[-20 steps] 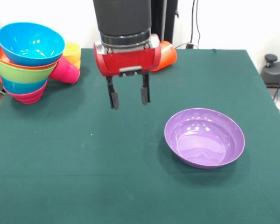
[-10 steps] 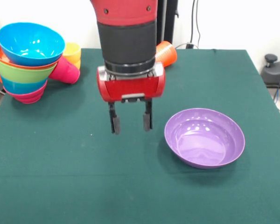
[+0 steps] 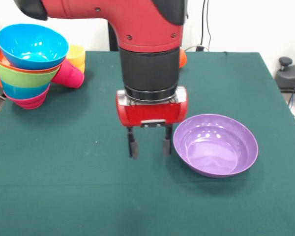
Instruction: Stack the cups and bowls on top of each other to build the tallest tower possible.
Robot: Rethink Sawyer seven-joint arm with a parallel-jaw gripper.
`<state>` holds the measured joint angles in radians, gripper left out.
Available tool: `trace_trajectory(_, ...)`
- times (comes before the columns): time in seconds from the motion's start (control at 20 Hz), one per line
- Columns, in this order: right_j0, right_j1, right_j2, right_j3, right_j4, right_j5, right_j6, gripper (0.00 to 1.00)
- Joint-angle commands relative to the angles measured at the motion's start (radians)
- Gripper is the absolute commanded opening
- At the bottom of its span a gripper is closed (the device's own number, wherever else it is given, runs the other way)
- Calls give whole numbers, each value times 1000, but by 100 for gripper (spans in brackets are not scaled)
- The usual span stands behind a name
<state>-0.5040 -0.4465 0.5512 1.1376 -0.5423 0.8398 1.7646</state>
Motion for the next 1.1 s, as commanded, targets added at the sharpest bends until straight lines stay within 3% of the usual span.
trace_trajectory(0.05, 94, 8, -88, -67, 55, 69, 235, 100)
trace_trajectory(0.45, 133, -1, -125, -64, 112, 72, 225, 100)
trace_trajectory(1.1, 163, 89, -181, -71, 96, 2, 179, 100)
